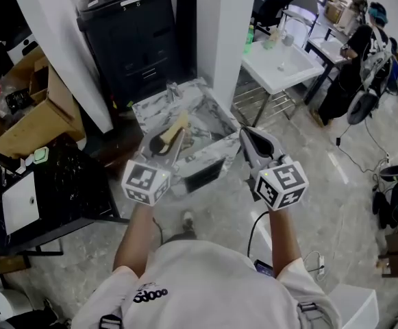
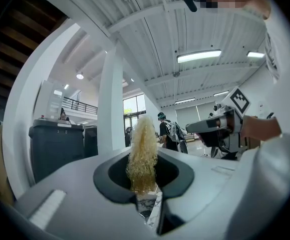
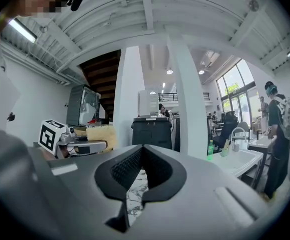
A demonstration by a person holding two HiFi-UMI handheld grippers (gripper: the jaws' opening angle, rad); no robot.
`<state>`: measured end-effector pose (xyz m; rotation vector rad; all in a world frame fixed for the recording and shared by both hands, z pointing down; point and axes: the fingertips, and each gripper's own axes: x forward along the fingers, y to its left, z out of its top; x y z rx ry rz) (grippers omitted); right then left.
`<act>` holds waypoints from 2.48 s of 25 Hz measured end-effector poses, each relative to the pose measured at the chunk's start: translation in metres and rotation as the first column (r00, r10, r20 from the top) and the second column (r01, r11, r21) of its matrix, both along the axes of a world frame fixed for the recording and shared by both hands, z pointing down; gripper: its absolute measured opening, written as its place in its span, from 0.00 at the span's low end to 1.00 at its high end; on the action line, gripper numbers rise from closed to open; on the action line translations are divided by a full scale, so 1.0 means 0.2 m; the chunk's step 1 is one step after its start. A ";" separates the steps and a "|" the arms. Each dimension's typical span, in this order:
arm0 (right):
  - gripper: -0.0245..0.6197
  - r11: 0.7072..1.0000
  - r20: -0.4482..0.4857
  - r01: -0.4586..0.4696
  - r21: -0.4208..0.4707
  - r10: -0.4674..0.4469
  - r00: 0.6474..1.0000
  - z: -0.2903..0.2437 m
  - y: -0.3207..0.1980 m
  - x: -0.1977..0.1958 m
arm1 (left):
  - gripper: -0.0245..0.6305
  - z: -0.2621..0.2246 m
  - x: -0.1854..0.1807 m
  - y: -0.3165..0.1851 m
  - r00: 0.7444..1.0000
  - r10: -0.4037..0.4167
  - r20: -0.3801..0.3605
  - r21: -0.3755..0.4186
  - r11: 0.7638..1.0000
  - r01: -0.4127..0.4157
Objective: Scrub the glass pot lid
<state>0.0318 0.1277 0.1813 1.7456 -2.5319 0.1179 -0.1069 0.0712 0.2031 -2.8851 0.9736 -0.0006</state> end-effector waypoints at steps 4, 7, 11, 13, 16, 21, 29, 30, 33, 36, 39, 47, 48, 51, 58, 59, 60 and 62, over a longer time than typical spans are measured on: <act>0.04 1.000 0.004 -0.004 -0.019 0.004 1.000 0.00 -0.13 0.00 | 0.14 0.00 0.00 -0.15 1.000 0.002 -0.003 -0.016 1.000 -0.003; 0.04 0.999 0.003 -0.007 -0.035 0.007 1.000 0.02 -0.22 -0.01 | 0.14 0.01 0.00 -0.24 1.000 0.003 -0.002 -0.024 1.000 -0.003; 0.04 0.999 -0.006 -0.009 -0.048 0.009 1.000 0.04 -0.31 -0.04 | 0.14 0.03 -0.02 -0.33 1.000 0.009 0.001 -0.028 1.000 -0.009; 0.04 0.998 0.000 -0.015 -0.055 0.015 1.000 0.05 -0.37 -0.06 | 0.14 0.04 -0.05 -0.39 1.000 0.008 0.000 -0.032 0.999 -0.008; 0.04 0.997 0.015 -0.021 -0.071 0.022 1.000 0.08 -0.46 -0.09 | 0.14 0.07 -0.07 -0.48 1.000 0.009 -0.006 -0.049 0.999 -0.009; 0.04 0.996 0.018 -0.046 -0.076 0.048 0.999 0.08 -0.62 -0.10 | 0.14 0.07 -0.06 -0.66 0.999 0.034 -0.007 -0.047 0.998 -0.035; 0.04 0.989 0.056 -0.100 -0.108 0.107 0.993 0.18 -0.76 -0.07 | 0.14 0.16 -0.05 -0.86 0.998 0.056 0.040 -0.064 0.997 -0.053; 0.04 0.988 0.052 -0.098 -0.119 0.105 0.993 0.20 -0.78 -0.07 | 0.14 0.17 -0.05 -0.88 0.997 0.057 0.046 -0.071 0.996 -0.054; 0.04 0.985 0.047 -0.091 -0.144 0.099 0.994 0.26 -0.83 -0.06 | 0.14 0.26 -0.03 -0.93 0.995 0.065 0.082 -0.092 0.994 -0.057; 0.04 0.982 0.058 -0.077 -0.175 0.088 0.994 0.35 -0.90 -0.05 | 0.15 0.37 0.01 -1.00 0.989 0.068 0.130 -0.125 0.991 -0.052; 0.04 0.975 0.075 -0.057 -0.216 0.075 0.994 0.46 -0.97 -0.01 | 0.14 0.48 0.05 -1.08 0.981 0.056 0.185 -0.154 0.988 -0.028; 0.04 0.962 0.094 -0.035 -0.270 0.063 0.994 0.65 -1.25 0.15 | 0.14 0.80 0.22 -1.31 0.919 0.069 0.388 -0.177 0.984 0.001; 0.04 0.961 0.095 -0.027 -0.274 0.054 0.994 0.68 -1.29 0.17 | 0.14 0.84 0.24 -1.33 0.907 0.076 0.415 -0.171 0.985 -0.004; 0.04 0.953 0.103 0.014 -0.303 0.018 0.995 0.80 -1.36 0.20 | 0.14 1.00 0.32 -1.34 0.855 0.108 0.507 -0.148 0.988 -0.037; 0.04 0.917 0.125 0.072 -0.393 -0.024 0.992 1.06 -1.52 0.27 | 0.14 1.36 0.40 -1.46 0.801 0.148 0.581 -0.280 0.960 0.026; 0.04 0.913 0.129 0.079 -0.401 -0.030 0.991 1.09 -1.54 0.28 | 0.14 1.41 0.41 -1.48 0.793 0.152 0.590 -0.293 0.956 0.034; 0.04 0.907 0.133 0.088 -0.411 -0.036 0.991 1.12 -1.55 0.29 | 0.14 1.45 0.42 -1.48 0.785 0.159 0.599 -0.305 0.951 0.040; 0.04 0.894 0.142 0.107 -0.435 -0.049 0.989 1.18 -1.56 0.30 | 0.14 1.54 0.43 -1.48 0.767 0.176 0.617 -0.324 0.945 0.044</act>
